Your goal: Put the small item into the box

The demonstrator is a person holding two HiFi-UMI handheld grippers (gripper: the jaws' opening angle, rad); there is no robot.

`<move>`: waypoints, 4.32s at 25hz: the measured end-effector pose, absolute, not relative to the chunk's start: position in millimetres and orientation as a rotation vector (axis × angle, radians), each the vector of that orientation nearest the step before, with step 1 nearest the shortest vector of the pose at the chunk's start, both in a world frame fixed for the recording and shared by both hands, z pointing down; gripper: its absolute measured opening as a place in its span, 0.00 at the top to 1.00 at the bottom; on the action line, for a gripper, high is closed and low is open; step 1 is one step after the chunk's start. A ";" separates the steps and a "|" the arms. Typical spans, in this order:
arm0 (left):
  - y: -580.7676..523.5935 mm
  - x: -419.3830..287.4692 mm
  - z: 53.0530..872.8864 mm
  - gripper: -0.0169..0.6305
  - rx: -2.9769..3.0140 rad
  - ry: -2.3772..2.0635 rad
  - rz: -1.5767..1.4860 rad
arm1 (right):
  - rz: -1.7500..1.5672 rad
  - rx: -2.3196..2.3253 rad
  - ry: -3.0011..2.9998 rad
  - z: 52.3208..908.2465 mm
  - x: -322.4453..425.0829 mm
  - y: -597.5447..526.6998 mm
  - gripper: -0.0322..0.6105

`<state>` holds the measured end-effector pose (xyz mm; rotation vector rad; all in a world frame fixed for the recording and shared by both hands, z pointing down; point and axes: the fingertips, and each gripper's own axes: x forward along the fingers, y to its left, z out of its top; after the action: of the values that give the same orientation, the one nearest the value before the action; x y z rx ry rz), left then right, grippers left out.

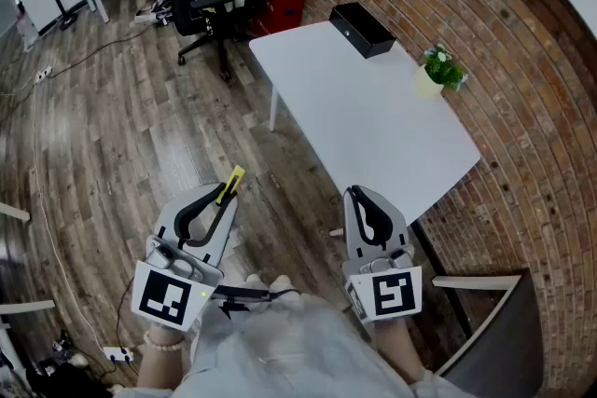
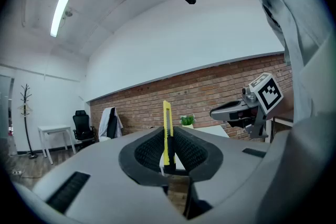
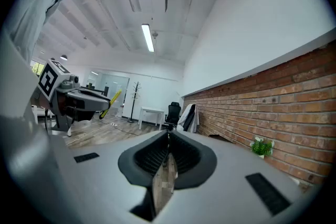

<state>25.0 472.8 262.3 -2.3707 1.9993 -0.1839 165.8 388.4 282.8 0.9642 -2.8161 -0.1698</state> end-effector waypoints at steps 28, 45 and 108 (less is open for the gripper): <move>478.1 12.8 260.3 0.87 -2.342 2.011 -0.178 | -0.189 0.941 -2.829 281.0 152.5 394.0 0.87; 491.3 -8.8 258.5 0.87 -2.372 1.948 -0.153 | -0.215 1.034 -2.789 277.1 138.9 410.5 0.87; 116.8 -72.3 249.8 0.87 -2.435 1.834 -0.191 | -0.147 1.103 -2.761 287.3 66.6 41.9 0.87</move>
<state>-72.3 116.8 249.8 -2.4348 1.8335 -0.1910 66.6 41.9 287.3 1.1028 -2.7612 -0.1474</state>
